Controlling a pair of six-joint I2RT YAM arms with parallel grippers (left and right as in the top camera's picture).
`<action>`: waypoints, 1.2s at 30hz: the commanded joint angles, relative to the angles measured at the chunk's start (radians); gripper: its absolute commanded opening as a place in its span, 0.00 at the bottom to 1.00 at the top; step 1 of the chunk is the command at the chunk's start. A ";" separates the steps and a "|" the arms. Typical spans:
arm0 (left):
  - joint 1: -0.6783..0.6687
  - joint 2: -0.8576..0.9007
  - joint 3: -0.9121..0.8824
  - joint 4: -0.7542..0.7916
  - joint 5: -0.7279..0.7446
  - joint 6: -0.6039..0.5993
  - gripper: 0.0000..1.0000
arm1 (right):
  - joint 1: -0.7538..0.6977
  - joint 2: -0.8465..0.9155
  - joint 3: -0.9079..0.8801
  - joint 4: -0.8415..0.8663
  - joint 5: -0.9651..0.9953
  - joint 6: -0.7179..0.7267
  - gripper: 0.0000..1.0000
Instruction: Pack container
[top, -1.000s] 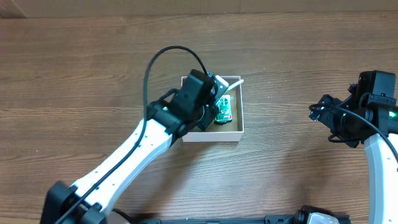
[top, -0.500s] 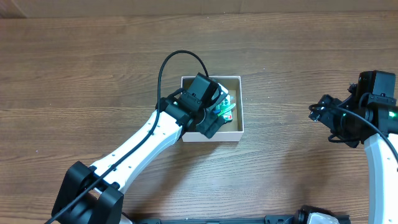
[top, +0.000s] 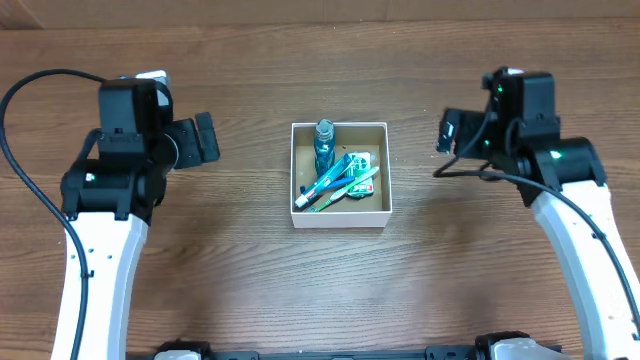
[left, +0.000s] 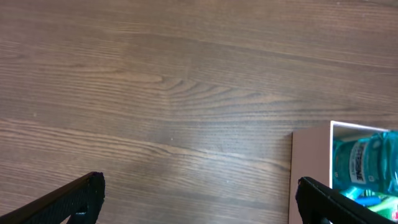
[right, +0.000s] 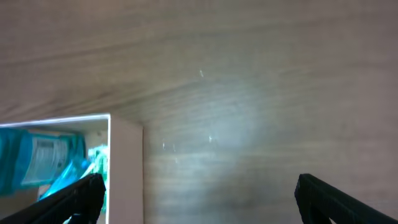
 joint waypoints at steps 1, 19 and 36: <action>0.012 0.008 0.008 -0.005 0.037 0.027 1.00 | 0.000 -0.015 0.022 0.031 0.017 -0.044 1.00; 0.010 -0.913 -0.604 0.024 0.045 -0.013 1.00 | 0.000 -0.976 -0.698 0.073 0.070 0.195 1.00; 0.010 -0.913 -0.604 -0.198 0.045 -0.013 1.00 | 0.000 -1.101 -0.767 0.069 0.069 0.039 1.00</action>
